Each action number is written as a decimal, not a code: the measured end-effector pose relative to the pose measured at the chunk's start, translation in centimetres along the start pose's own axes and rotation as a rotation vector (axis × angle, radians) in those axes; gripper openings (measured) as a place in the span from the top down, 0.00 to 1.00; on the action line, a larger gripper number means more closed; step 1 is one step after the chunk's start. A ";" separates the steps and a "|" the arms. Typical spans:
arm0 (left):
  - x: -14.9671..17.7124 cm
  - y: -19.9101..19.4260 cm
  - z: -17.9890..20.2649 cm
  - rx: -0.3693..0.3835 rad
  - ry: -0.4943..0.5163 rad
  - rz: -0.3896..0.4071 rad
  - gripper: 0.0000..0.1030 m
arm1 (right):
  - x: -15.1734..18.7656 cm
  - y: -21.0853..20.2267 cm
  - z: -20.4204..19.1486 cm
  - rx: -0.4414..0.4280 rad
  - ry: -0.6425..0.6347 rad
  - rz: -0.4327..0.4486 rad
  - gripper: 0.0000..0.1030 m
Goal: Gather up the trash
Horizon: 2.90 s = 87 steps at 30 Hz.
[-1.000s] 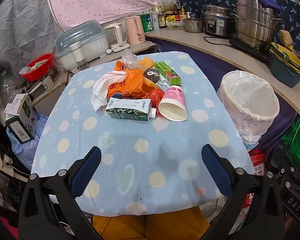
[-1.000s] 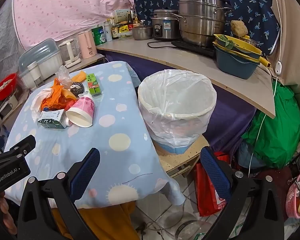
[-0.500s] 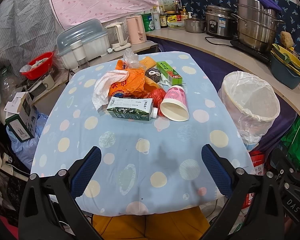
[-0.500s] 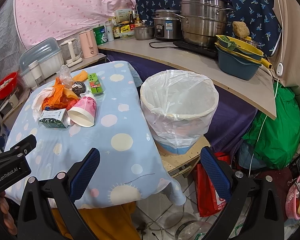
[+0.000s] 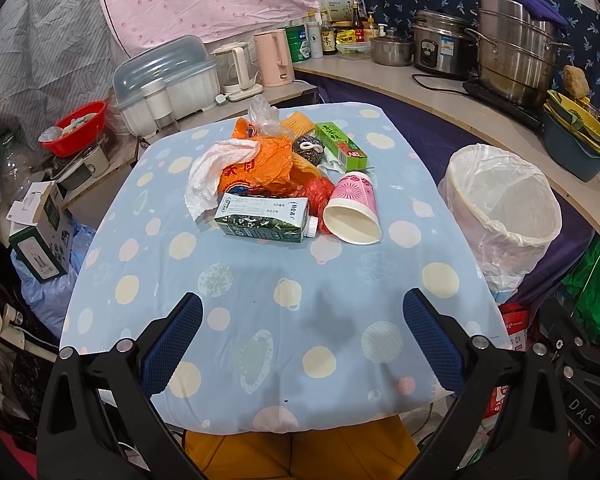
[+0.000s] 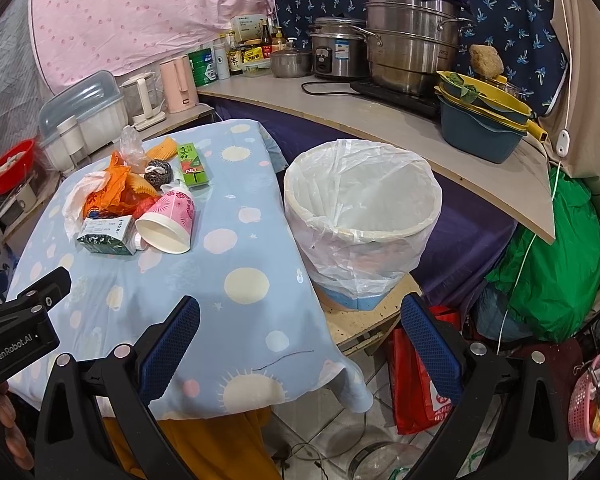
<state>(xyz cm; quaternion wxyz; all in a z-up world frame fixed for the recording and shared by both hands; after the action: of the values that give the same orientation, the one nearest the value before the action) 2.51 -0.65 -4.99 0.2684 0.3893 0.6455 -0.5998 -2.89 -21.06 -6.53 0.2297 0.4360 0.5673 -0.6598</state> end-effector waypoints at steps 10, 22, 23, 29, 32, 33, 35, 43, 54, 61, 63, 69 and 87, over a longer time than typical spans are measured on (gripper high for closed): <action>0.5 0.9 -0.6 0.001 -0.007 -0.025 0.07 | -0.4 0.4 -0.2 0.028 -0.049 0.043 0.07; 1.1 4.7 -4.2 0.000 -0.070 -0.079 0.07 | -0.8 2.9 -2.7 -0.022 0.001 0.040 0.07; 1.1 5.2 -4.6 -0.002 -0.081 -0.084 0.07 | -0.9 3.2 -3.3 -0.030 0.000 0.038 0.07; 0.7 7.8 -7.8 -0.013 -0.137 -0.083 0.07 | -1.8 5.7 -7.4 -0.080 -0.046 0.026 0.07; 0.4 9.2 -9.1 -0.016 -0.173 -0.096 0.07 | -2.7 7.0 -9.6 -0.126 -0.046 0.038 0.07; 0.3 9.8 -9.4 -0.011 -0.187 -0.104 0.07 | -3.2 7.5 -10.5 -0.138 -0.049 0.046 0.07; 0.0 10.6 -10.0 -0.008 -0.212 -0.110 0.07 | -4.0 8.4 -11.8 -0.151 -0.052 0.060 0.07; -1.5 14.6 -11.4 -0.026 -0.273 -0.127 0.07 | -5.4 14.3 -14.9 -0.166 -0.027 -0.007 0.07; -3.0 20.4 -11.7 -0.011 -0.408 -0.186 0.07 | -3.4 20.8 -16.8 -0.188 0.023 -0.139 0.07; -1.6 23.1 -10.2 -0.017 -0.428 -0.249 0.07 | -1.5 21.5 -16.6 -0.186 0.017 -0.169 0.07; -1.1 23.8 -9.9 -0.022 -0.434 -0.269 0.07 | -0.9 21.6 -16.7 -0.186 0.008 -0.182 0.07; 0.1 24.3 -10.0 -0.021 -0.460 -0.296 0.10 | 0.4 22.2 -16.9 -0.193 0.002 -0.223 0.22; 1.1 18.8 -9.5 0.103 -0.417 -0.249 0.24 | -0.3 18.0 -14.0 -0.182 -0.004 -0.150 0.27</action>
<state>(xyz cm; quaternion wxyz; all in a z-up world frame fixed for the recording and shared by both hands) 18.54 8.47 -15.21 0.2996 0.1877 0.5877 -0.7278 15.97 -12.36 -15.82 0.2194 0.3684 0.6556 -0.6215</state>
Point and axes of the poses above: each gripper's, at about its wrist camera, not at the fingertips, and y roughly the way its jaws point, z to its right, x to its underside, the point moved 8 cm from there along y, roughly the way its jaws point, and after that the axes turned 13 degrees about z, right-handed, at the moved point
